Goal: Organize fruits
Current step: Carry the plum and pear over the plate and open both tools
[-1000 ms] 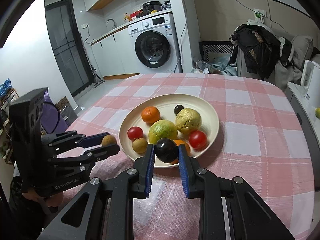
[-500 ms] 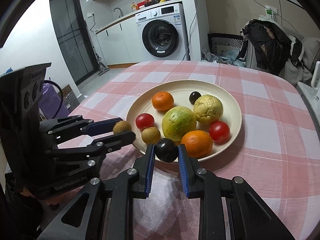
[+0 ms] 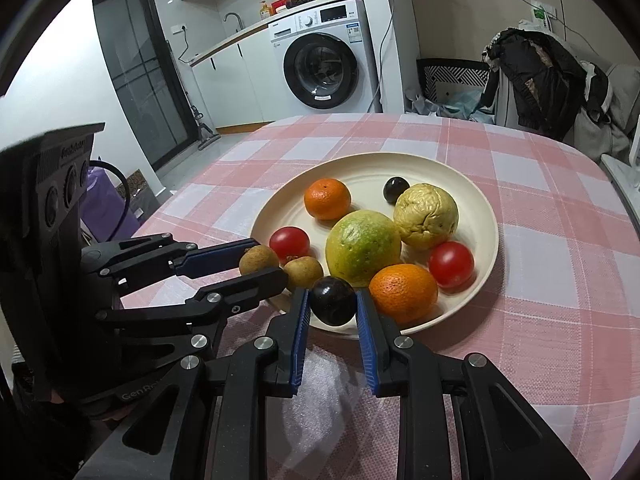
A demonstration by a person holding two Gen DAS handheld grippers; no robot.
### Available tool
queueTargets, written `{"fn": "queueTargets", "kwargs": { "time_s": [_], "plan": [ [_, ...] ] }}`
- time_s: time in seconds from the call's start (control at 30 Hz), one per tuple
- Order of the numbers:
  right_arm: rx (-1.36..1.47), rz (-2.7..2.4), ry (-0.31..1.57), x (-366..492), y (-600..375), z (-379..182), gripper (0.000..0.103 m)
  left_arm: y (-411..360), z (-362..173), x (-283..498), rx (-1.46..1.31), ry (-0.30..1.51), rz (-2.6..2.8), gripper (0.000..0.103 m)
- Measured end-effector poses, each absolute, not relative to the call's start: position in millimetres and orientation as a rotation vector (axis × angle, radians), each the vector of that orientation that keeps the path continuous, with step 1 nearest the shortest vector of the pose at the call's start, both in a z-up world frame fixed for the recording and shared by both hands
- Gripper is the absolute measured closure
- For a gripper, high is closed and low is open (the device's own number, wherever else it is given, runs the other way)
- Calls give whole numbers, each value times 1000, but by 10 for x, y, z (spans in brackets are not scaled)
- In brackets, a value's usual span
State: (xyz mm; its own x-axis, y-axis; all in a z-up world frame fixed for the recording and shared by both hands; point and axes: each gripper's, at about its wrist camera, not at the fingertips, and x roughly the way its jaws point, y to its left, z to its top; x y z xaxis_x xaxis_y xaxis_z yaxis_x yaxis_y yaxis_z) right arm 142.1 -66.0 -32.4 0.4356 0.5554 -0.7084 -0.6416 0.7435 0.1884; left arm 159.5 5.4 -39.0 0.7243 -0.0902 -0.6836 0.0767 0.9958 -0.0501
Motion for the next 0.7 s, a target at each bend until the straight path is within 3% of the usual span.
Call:
{"fn": "queueTargets", "kwargs": {
  "time_s": [0.7],
  "plan": [
    [-160,677,825,1559,-666,-399,79,35,-412,1785,-21,770,-85,78]
  ]
}}
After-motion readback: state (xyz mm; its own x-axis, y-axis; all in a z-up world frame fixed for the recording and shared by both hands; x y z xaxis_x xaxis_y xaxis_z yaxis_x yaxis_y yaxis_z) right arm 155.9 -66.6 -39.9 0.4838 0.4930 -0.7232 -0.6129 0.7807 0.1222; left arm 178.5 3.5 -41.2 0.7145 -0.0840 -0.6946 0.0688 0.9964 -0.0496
